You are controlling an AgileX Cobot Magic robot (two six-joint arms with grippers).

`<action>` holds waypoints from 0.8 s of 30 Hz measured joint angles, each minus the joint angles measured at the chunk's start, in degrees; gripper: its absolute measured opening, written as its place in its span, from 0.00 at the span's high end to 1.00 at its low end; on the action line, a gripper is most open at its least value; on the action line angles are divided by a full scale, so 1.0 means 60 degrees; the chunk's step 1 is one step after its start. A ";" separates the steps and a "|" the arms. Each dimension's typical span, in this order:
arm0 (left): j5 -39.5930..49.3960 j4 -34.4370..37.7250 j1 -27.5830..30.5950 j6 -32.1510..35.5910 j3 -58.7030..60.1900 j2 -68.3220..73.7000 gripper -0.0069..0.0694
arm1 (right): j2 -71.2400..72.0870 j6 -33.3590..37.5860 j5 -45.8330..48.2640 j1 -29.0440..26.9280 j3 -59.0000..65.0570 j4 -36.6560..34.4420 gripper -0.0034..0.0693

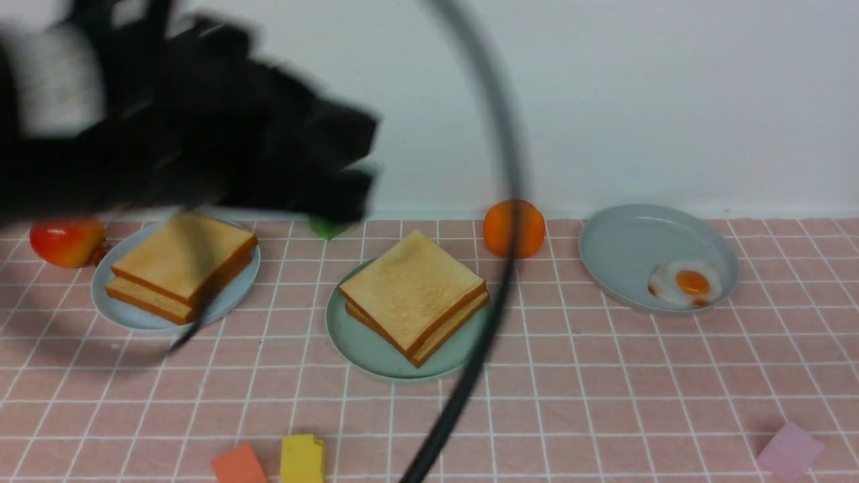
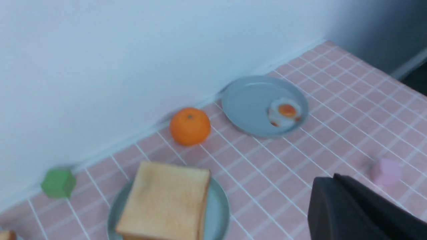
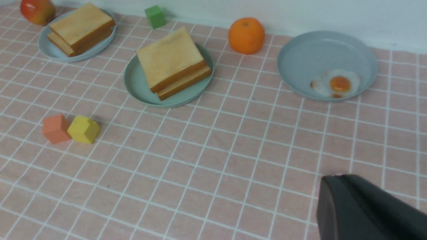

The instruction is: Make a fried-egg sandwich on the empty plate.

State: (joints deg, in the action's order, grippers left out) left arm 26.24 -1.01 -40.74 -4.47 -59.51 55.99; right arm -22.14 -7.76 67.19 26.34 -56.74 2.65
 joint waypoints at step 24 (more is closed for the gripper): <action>-0.3469 0.0228 0.0000 -0.0074 0.7566 -0.6955 0.93 | 0.2277 -0.2406 0.0280 0.0000 0.1542 0.1505 0.94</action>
State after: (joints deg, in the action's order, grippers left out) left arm 5.42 0.36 -40.74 -4.92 -14.12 14.26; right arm -8.48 -22.19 68.87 26.34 -47.50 11.68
